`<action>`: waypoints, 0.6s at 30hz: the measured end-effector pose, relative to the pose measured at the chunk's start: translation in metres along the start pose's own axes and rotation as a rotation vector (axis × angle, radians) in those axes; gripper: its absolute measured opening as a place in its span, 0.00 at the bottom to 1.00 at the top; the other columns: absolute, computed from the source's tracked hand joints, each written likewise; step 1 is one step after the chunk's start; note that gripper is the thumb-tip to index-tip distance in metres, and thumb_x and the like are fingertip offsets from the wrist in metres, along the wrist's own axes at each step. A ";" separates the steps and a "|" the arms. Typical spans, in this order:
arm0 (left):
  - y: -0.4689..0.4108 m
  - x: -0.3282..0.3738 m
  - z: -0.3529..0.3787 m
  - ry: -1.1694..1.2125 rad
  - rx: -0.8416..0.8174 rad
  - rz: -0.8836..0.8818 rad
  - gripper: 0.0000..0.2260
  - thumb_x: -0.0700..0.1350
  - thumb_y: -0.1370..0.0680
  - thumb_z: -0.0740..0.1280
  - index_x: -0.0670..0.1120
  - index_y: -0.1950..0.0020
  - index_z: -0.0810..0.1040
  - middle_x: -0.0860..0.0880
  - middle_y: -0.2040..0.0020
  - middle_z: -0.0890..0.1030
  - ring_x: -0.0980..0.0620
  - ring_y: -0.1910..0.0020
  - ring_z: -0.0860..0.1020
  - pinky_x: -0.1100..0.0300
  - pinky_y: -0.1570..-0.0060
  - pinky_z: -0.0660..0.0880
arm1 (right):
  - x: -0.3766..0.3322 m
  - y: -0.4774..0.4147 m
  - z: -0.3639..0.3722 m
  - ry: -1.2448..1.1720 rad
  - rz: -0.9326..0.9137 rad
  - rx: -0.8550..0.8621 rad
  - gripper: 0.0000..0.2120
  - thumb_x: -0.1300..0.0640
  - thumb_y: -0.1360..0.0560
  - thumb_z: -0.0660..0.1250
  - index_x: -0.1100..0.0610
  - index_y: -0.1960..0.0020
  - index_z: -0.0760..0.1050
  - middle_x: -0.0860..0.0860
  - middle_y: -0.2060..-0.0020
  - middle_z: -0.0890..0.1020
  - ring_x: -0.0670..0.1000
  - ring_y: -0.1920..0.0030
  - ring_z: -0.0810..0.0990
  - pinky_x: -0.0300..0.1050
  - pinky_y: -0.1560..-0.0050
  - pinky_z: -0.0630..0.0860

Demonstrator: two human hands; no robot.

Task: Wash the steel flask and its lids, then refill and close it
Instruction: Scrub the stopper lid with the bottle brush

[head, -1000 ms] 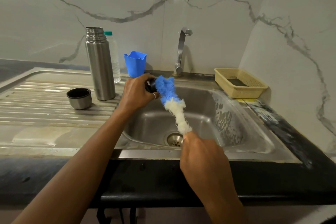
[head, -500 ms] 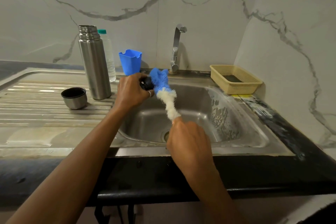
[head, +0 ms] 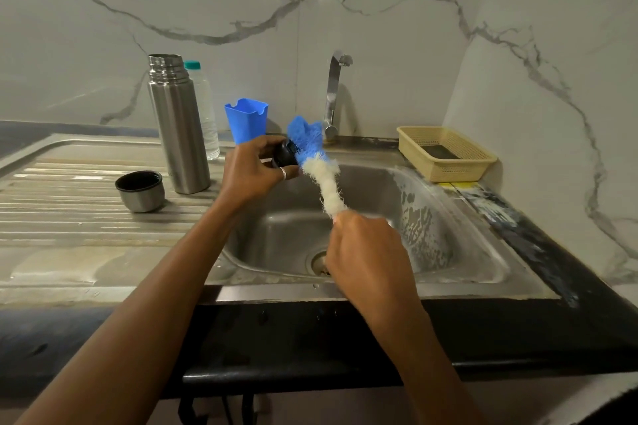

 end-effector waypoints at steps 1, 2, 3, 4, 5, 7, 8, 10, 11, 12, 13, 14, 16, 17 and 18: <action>-0.001 -0.002 -0.001 0.010 0.014 -0.007 0.27 0.44 0.33 0.82 0.46 0.36 0.81 0.54 0.50 0.84 0.61 0.51 0.82 0.71 0.49 0.76 | 0.000 0.006 0.001 -0.008 0.000 -0.017 0.14 0.52 0.15 0.55 0.56 0.38 0.76 0.50 0.55 0.83 0.46 0.62 0.81 0.38 0.66 0.76; -0.003 -0.004 -0.003 0.007 0.026 -0.009 0.25 0.43 0.32 0.81 0.45 0.36 0.81 0.53 0.50 0.84 0.62 0.52 0.82 0.70 0.48 0.78 | -0.002 0.015 0.003 -0.014 -0.002 -0.042 0.14 0.51 0.15 0.54 0.56 0.38 0.75 0.50 0.56 0.82 0.47 0.61 0.81 0.41 0.64 0.78; -0.003 -0.007 -0.004 -0.007 0.032 -0.007 0.24 0.40 0.31 0.80 0.45 0.36 0.81 0.52 0.50 0.84 0.62 0.52 0.81 0.68 0.48 0.79 | -0.006 0.025 0.004 -0.017 -0.008 -0.057 0.14 0.51 0.15 0.54 0.55 0.38 0.74 0.49 0.57 0.82 0.48 0.61 0.82 0.43 0.62 0.80; -0.003 -0.008 -0.004 -0.023 0.031 -0.003 0.22 0.39 0.30 0.79 0.44 0.37 0.81 0.52 0.50 0.85 0.63 0.53 0.81 0.68 0.48 0.79 | -0.010 0.031 0.005 -0.019 -0.015 -0.061 0.13 0.51 0.14 0.54 0.55 0.38 0.73 0.49 0.57 0.81 0.48 0.60 0.82 0.45 0.60 0.80; -0.002 -0.008 -0.003 -0.033 0.027 0.003 0.20 0.38 0.30 0.78 0.42 0.39 0.81 0.52 0.50 0.84 0.64 0.54 0.81 0.69 0.50 0.79 | -0.013 0.033 0.006 -0.021 -0.020 -0.060 0.13 0.51 0.14 0.54 0.54 0.37 0.72 0.49 0.57 0.81 0.49 0.59 0.82 0.47 0.59 0.81; -0.001 -0.005 0.000 -0.042 0.023 0.018 0.15 0.39 0.28 0.77 0.42 0.43 0.81 0.54 0.54 0.83 0.69 0.57 0.79 0.75 0.57 0.75 | -0.017 0.023 0.006 -0.010 -0.018 -0.049 0.12 0.53 0.15 0.54 0.55 0.36 0.72 0.50 0.56 0.81 0.50 0.58 0.81 0.46 0.59 0.79; 0.000 -0.003 0.001 -0.033 0.023 0.018 0.14 0.39 0.29 0.78 0.43 0.44 0.81 0.55 0.55 0.82 0.71 0.58 0.78 0.75 0.59 0.75 | -0.017 0.015 0.006 0.002 -0.017 -0.031 0.12 0.54 0.15 0.55 0.55 0.36 0.72 0.50 0.55 0.81 0.50 0.59 0.80 0.45 0.61 0.76; 0.001 -0.001 0.003 0.016 0.003 -0.003 0.19 0.39 0.31 0.80 0.45 0.42 0.80 0.57 0.55 0.82 0.72 0.58 0.77 0.76 0.58 0.75 | -0.016 0.001 0.001 0.033 -0.016 0.034 0.12 0.55 0.15 0.55 0.56 0.37 0.74 0.50 0.57 0.80 0.49 0.62 0.77 0.42 0.65 0.69; 0.001 0.000 0.004 0.044 -0.014 -0.015 0.23 0.40 0.32 0.81 0.46 0.40 0.80 0.58 0.53 0.82 0.71 0.56 0.78 0.78 0.57 0.74 | -0.014 -0.003 -0.001 0.042 -0.012 0.052 0.13 0.55 0.15 0.55 0.56 0.38 0.75 0.50 0.58 0.80 0.49 0.63 0.76 0.42 0.66 0.68; 0.001 0.000 0.005 0.059 -0.026 -0.021 0.25 0.41 0.33 0.82 0.46 0.38 0.80 0.57 0.51 0.82 0.69 0.55 0.79 0.79 0.56 0.73 | -0.010 -0.004 -0.001 0.042 -0.007 0.052 0.13 0.54 0.15 0.56 0.57 0.37 0.75 0.50 0.58 0.80 0.48 0.63 0.77 0.41 0.67 0.69; 0.001 -0.001 0.005 0.065 -0.033 -0.024 0.27 0.43 0.34 0.83 0.45 0.37 0.79 0.56 0.49 0.82 0.68 0.53 0.79 0.79 0.55 0.73 | -0.006 -0.002 0.000 0.040 0.004 0.040 0.13 0.54 0.15 0.56 0.57 0.37 0.75 0.50 0.57 0.81 0.48 0.63 0.78 0.41 0.66 0.70; 0.000 -0.002 0.004 0.076 -0.031 -0.027 0.29 0.44 0.35 0.83 0.45 0.36 0.79 0.55 0.48 0.83 0.67 0.51 0.80 0.78 0.55 0.73 | -0.002 0.001 0.001 0.033 0.020 0.025 0.13 0.53 0.15 0.56 0.57 0.38 0.75 0.51 0.55 0.82 0.47 0.62 0.79 0.40 0.65 0.72; -0.001 -0.006 0.001 0.118 -0.014 -0.050 0.29 0.47 0.34 0.83 0.45 0.35 0.79 0.54 0.47 0.84 0.65 0.49 0.81 0.78 0.56 0.73 | 0.007 0.008 0.003 0.004 0.047 0.004 0.13 0.52 0.15 0.57 0.57 0.41 0.76 0.49 0.56 0.82 0.46 0.62 0.80 0.38 0.66 0.73; -0.001 -0.007 -0.001 0.142 -0.009 -0.071 0.29 0.48 0.34 0.83 0.45 0.35 0.79 0.54 0.47 0.84 0.64 0.48 0.81 0.78 0.56 0.73 | 0.011 0.012 0.004 -0.028 0.048 0.000 0.12 0.52 0.16 0.57 0.57 0.46 0.77 0.48 0.60 0.81 0.44 0.65 0.78 0.36 0.68 0.70; -0.002 -0.009 -0.002 0.167 -0.008 -0.094 0.29 0.48 0.34 0.83 0.45 0.36 0.78 0.53 0.47 0.84 0.63 0.48 0.82 0.77 0.56 0.74 | 0.012 0.016 0.003 -0.071 0.043 -0.002 0.12 0.53 0.16 0.57 0.56 0.52 0.76 0.46 0.65 0.78 0.43 0.70 0.75 0.36 0.71 0.68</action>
Point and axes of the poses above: each hand's wrist, its own y-axis away from the middle knuckle, its own z-axis out of the palm, x = y × z, the point moved 5 cm from there along -y, towards the middle knuckle
